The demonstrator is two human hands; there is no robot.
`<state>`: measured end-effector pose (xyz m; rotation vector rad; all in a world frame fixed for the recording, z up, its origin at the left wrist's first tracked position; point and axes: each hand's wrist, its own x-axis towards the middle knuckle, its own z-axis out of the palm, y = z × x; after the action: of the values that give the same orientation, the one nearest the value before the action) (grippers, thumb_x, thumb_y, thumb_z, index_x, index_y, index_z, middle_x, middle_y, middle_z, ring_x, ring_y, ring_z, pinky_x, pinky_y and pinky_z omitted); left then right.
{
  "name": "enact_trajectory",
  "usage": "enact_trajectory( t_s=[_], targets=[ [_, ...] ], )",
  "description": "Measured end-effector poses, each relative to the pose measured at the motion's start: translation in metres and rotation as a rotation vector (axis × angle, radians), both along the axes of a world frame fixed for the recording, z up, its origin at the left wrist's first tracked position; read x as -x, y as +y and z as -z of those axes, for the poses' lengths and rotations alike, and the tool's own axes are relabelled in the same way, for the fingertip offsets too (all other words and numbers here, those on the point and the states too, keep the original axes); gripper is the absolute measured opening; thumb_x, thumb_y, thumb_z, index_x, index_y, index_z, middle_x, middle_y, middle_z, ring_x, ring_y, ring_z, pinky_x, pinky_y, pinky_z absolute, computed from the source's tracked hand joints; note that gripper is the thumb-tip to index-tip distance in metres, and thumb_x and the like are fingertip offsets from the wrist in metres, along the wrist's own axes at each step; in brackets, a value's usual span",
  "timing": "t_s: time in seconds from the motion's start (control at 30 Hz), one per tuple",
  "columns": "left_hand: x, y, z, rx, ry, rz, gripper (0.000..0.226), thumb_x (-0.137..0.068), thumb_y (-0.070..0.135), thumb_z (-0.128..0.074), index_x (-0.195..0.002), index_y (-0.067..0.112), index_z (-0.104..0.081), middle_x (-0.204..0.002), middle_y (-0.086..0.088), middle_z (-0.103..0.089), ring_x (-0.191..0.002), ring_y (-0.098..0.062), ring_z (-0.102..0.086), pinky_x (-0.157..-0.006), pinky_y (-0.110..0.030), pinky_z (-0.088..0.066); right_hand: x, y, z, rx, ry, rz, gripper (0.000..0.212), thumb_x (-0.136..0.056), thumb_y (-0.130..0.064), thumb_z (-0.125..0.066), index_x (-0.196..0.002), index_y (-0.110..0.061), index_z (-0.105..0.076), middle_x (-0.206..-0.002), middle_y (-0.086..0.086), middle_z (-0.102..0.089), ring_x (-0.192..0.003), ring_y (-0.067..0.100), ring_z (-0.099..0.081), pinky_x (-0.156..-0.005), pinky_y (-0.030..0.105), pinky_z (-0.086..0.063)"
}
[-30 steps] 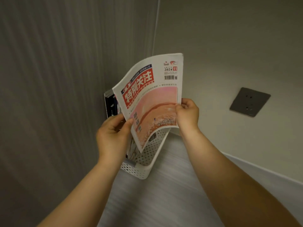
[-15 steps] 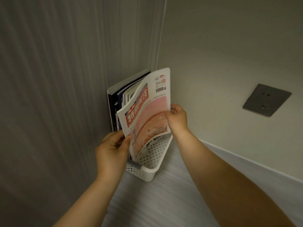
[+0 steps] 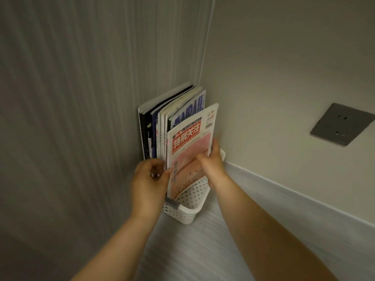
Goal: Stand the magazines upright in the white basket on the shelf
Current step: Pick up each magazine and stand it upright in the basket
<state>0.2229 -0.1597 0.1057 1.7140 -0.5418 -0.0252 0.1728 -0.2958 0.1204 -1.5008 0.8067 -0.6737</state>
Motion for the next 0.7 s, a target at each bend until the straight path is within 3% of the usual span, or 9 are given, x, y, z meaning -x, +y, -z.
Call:
enact_trajectory(
  t_s=[0.1,0.2,0.3,0.37,0.57,0.7],
  targets=[
    [-0.006,-0.003,0.000,0.003,0.037,-0.045,0.035,-0.071,0.008,-0.072,-0.097,0.015,-0.050,-0.098,0.001,-0.046,-0.078,-0.010,-0.049,-0.071,-0.022,-0.039,-0.006,0.004,0.004,-0.045,0.022,-0.098,0.043,-0.087,-0.011,-0.049,-0.113,-0.045,-0.039,-0.102,-0.010,-0.053,-0.095,0.012,-0.056,-0.083,0.034,-0.047],
    [-0.009,-0.004,0.003,-0.011,0.013,-0.076,0.040,-0.069,0.007,-0.073,-0.102,0.008,-0.049,-0.099,0.002,-0.040,-0.083,-0.014,-0.046,-0.077,-0.027,-0.039,-0.017,0.014,0.006,-0.063,0.126,-0.200,0.049,-0.091,-0.023,-0.041,-0.135,-0.037,-0.026,-0.125,-0.008,-0.045,-0.114,0.018,-0.049,-0.095,0.040,-0.044],
    [-0.009,-0.003,0.006,-0.021,-0.006,-0.075,0.043,-0.067,0.008,-0.074,-0.102,0.007,-0.050,-0.098,0.003,-0.037,-0.085,-0.015,-0.046,-0.078,-0.028,-0.040,-0.024,0.021,0.008,-0.060,0.136,-0.201,0.048,-0.093,-0.029,-0.033,-0.139,-0.036,-0.021,-0.141,0.000,-0.043,-0.127,0.025,-0.041,-0.105,0.054,-0.037],
    [-0.007,-0.004,0.008,-0.036,-0.051,-0.078,0.048,-0.064,0.011,-0.077,-0.103,0.006,-0.051,-0.099,0.003,-0.037,-0.087,-0.015,-0.045,-0.078,-0.030,-0.040,-0.027,0.023,0.010,-0.064,0.126,-0.189,0.049,-0.094,-0.026,-0.030,-0.140,-0.036,-0.018,-0.144,0.003,-0.039,-0.130,0.027,-0.038,-0.106,0.056,-0.034],
    [-0.006,-0.006,0.009,-0.072,-0.061,-0.120,0.050,-0.062,0.012,-0.079,-0.102,0.003,-0.051,-0.098,0.000,-0.038,-0.087,-0.016,-0.043,-0.080,-0.033,-0.042,-0.021,0.022,0.010,-0.045,0.141,-0.190,0.053,-0.094,-0.023,-0.035,-0.143,-0.031,-0.015,-0.146,0.005,-0.036,-0.132,0.026,-0.036,-0.110,0.050,-0.032],
    [-0.003,-0.003,0.008,-0.098,-0.046,-0.108,0.047,-0.066,0.011,-0.076,-0.104,0.000,-0.051,-0.106,-0.016,-0.048,-0.095,-0.027,-0.049,-0.085,-0.037,-0.043,-0.009,0.023,0.006,-0.028,0.182,-0.145,0.063,-0.091,-0.025,-0.047,-0.143,-0.024,-0.012,-0.150,0.006,-0.026,-0.134,0.024,-0.033,-0.106,0.039,-0.035]
  ],
)
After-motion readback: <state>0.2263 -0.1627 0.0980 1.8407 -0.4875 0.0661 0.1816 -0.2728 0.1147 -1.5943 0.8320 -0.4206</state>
